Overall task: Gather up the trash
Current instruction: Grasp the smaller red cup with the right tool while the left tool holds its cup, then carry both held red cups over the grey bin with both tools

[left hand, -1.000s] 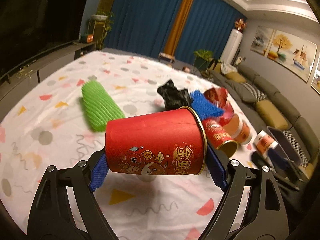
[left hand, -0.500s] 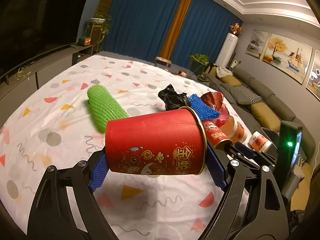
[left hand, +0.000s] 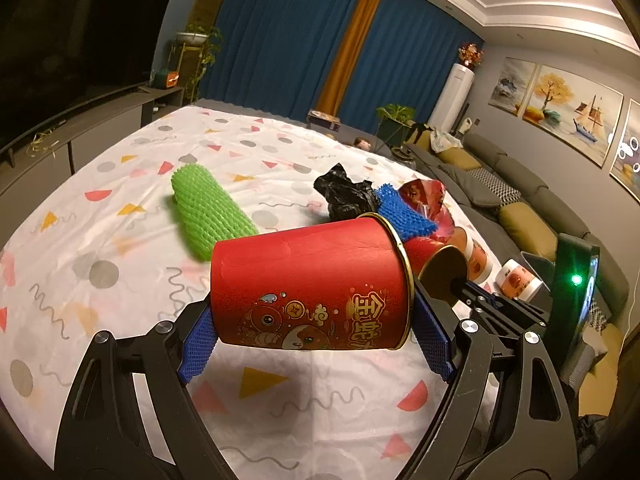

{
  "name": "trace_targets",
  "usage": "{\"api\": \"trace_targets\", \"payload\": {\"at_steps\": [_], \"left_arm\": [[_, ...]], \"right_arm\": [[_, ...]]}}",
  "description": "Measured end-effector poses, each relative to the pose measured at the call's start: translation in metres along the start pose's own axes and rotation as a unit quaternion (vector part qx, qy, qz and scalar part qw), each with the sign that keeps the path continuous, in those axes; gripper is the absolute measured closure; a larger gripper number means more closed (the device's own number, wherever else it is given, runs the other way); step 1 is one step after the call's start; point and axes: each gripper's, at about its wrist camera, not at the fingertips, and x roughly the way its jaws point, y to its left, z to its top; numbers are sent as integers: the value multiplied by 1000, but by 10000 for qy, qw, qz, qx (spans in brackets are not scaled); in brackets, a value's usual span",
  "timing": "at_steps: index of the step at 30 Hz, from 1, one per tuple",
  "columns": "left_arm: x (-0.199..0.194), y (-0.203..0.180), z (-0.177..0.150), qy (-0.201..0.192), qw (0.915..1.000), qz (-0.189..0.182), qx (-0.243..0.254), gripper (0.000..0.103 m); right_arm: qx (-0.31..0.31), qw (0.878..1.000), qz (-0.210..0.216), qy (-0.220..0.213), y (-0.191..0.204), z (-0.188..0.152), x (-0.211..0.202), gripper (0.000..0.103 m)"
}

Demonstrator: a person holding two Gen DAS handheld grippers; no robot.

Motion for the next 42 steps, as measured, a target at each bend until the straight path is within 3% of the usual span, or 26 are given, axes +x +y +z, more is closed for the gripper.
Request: {"api": "trace_targets", "payload": {"at_steps": [14, 25, 42], "left_arm": [[-12, -22, -5, -104, 9997, -90, 210, 20], [-17, -76, -10, -101, 9975, -409, 576, 20], [0, -169, -10, -45, 9884, -973, 1162, 20]], "right_arm": [[194, 9988, 130, -423, -17, -18, -59, 99], [538, 9951, -25, -824, -59, -29, -108, 99], [976, 9875, -582, -1091, -130, -45, -144, 99]]}}
